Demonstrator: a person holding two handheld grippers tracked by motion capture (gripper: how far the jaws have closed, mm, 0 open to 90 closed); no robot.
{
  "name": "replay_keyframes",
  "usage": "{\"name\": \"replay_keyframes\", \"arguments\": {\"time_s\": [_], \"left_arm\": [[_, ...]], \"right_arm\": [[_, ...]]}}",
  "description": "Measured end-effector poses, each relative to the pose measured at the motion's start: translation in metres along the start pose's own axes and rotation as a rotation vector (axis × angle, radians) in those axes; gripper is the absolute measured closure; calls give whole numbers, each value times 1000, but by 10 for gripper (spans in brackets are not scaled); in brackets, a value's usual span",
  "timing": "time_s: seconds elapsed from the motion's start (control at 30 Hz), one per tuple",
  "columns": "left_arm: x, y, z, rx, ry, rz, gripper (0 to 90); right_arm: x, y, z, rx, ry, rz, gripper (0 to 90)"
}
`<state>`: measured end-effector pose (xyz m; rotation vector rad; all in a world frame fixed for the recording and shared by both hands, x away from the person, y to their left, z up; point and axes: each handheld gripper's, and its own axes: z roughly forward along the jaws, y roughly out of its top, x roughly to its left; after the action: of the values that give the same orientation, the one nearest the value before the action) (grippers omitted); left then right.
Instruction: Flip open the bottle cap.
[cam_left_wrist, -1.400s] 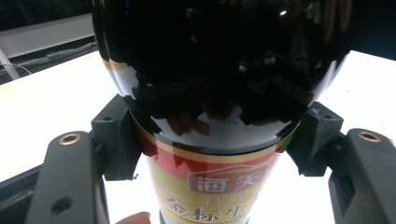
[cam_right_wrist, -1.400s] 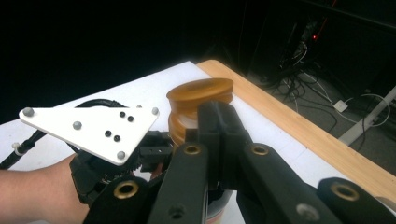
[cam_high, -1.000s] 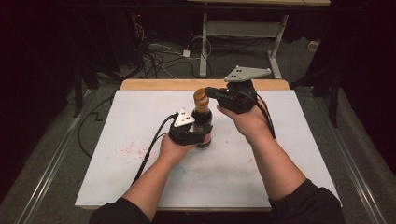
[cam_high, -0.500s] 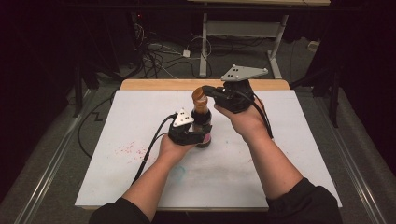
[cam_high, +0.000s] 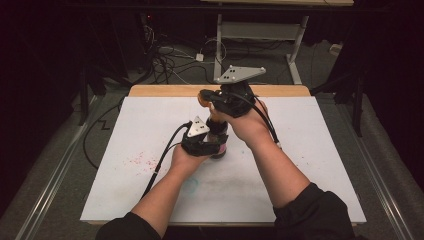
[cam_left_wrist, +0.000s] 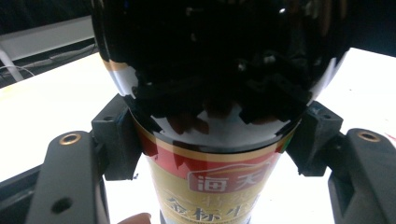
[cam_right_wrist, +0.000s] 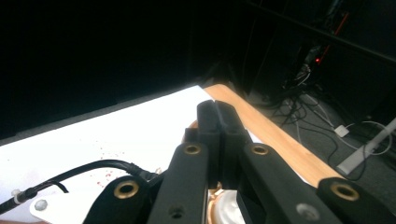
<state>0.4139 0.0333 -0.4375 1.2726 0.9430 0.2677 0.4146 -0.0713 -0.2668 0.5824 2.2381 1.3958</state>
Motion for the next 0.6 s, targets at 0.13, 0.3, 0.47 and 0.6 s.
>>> {"name": "replay_keyframes", "arguments": {"time_s": [0.13,0.3,0.47,0.6], "left_arm": [[0,0,0,-2,-2,-2,290],[1,0,0,-1,-3,-3,287],[1,0,0,-2,-3,-7,284],[1,1,0,3,-1,-10,282]], "right_arm": [[0,-2,-1,-6,1,6,900],[-7,-8,-15,-11,-14,21,900],[-19,-25,-34,-18,-44,53,900],[-28,-46,-48,-14,-67,80,900]]}}
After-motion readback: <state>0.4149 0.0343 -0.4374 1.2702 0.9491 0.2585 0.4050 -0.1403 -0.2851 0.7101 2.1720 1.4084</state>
